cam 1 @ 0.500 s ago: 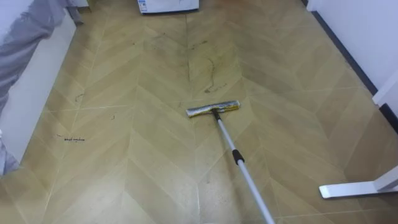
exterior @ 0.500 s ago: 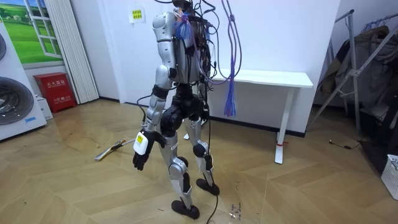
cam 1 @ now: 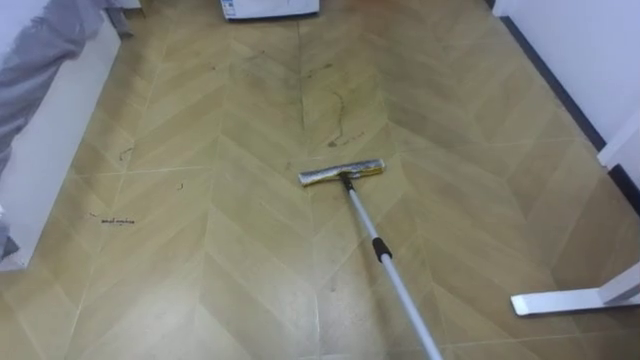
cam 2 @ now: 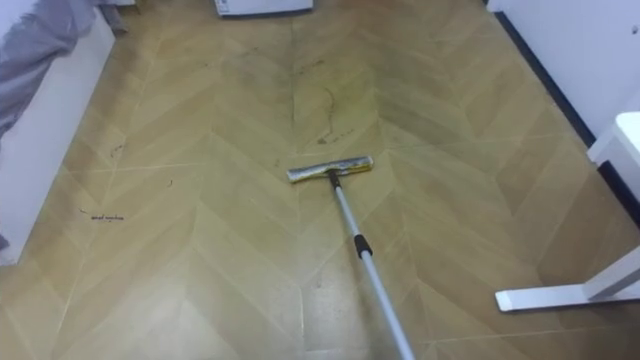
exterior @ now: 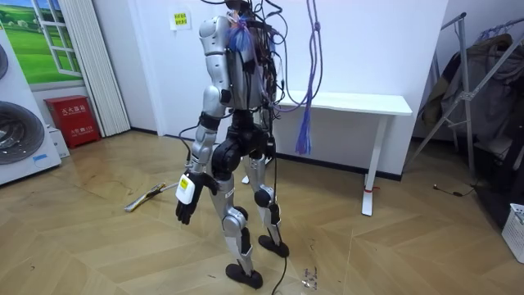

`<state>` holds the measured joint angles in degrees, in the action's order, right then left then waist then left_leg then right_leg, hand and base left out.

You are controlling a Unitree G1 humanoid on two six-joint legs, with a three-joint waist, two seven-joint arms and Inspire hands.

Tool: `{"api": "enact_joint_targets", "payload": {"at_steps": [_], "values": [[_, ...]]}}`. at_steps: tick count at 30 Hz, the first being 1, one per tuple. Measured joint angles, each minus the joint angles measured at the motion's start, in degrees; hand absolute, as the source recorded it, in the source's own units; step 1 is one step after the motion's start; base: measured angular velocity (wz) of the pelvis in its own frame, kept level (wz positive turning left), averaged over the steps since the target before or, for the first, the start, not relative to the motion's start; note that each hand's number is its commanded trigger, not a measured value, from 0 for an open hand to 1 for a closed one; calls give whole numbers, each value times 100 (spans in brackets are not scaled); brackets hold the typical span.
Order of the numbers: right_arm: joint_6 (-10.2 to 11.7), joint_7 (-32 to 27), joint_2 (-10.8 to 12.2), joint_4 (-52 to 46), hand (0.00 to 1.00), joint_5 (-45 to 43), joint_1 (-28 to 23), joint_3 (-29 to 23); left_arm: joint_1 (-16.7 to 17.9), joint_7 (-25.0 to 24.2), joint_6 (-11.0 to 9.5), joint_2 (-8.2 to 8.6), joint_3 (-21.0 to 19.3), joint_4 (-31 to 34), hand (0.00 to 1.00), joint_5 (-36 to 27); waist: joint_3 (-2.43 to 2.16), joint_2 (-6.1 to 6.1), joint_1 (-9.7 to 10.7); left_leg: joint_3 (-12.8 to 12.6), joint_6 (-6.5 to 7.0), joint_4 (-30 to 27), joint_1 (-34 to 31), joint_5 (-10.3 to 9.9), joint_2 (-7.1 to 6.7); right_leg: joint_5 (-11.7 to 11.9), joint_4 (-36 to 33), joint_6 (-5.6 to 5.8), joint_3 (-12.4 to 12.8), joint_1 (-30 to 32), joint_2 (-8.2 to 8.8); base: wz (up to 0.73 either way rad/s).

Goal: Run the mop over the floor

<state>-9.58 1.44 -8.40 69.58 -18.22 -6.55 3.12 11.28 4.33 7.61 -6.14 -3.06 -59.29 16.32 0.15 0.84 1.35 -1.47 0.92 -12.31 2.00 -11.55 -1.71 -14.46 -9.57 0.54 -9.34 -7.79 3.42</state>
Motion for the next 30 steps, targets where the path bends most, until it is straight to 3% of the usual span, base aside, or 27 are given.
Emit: {"api": "enact_joint_targets", "payload": {"at_steps": [5,14,21,26,28,30], "values": [[-1,3,-3,46,100,170,81,12,-93,-4,2,-69,159,-13,0,-101,-9,18,6,-1,1,-46,-246,0,-1,14,-32,-1,-10,206,1,0],[89,-3,-47,425,100,495,378,0,-533,-2,-60,-120,220,-163,0,-106,-10,-65,77,143,2,-219,-973,3,1,32,-238,-15,-188,894,9,8],[76,-22,-93,616,100,867,543,-1,-851,3,-77,-120,221,-484,0,-106,68,-172,82,195,2,-678,-1738,3,1,-2,-809,-1,-285,1635,60,10],[7,-56,-103,682,100,1401,556,15,-1076,-14,-37,-97,276,-716,0,-265,98,-215,-13,228,29,-1415,-2481,-20,-101,-304,-1955,-35,-175,2498,251,14],[-3,-92,-105,881,100,1582,729,18,-1132,-13,-35,-105,277,-812,0,-263,158,-309,-86,243,14,-2155,-2903,-224,-93,-578,-2639,-136,-149,2896,274,13],[-11,-133,-100,1041,100,1691,875,18,-1153,17,-14,-121,275,-900,0,-315,165,-311,-206,264,-75,-2828,-3288,-350,-97,-877,-3072,-211,-146,3108,308,-2]]}}
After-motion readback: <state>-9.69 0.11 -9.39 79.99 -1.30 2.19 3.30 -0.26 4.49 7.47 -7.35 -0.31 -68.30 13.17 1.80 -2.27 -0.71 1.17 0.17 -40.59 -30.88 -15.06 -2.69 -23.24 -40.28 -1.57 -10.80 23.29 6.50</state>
